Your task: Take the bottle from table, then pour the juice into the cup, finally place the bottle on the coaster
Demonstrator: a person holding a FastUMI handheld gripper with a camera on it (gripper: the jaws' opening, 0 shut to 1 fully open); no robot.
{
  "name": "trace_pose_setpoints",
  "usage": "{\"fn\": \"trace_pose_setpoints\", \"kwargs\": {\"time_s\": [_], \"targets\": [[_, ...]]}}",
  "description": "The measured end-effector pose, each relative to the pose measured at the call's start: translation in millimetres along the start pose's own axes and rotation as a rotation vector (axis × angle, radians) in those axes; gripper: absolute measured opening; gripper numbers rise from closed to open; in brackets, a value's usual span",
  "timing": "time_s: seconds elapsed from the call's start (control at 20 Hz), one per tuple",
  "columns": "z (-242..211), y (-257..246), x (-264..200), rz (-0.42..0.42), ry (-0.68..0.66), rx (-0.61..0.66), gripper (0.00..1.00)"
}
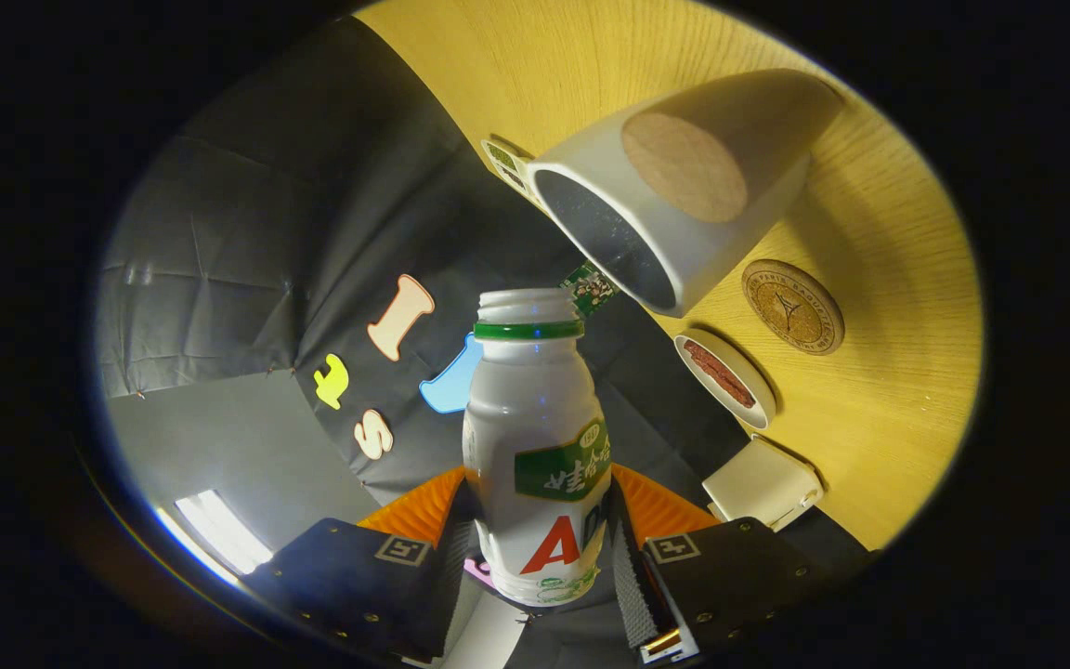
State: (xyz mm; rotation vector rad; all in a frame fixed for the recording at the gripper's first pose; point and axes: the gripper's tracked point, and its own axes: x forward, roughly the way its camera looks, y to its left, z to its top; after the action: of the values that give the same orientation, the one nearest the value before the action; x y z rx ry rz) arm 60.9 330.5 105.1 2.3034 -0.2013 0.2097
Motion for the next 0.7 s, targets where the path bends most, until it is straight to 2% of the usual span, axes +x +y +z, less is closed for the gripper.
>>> {"fn": "trace_pose_setpoints", "kwargs": {"time_s": [0.7], "targets": [[2.2,0.1,2.8,-0.002,-0.009,0.031,0.7]]}}
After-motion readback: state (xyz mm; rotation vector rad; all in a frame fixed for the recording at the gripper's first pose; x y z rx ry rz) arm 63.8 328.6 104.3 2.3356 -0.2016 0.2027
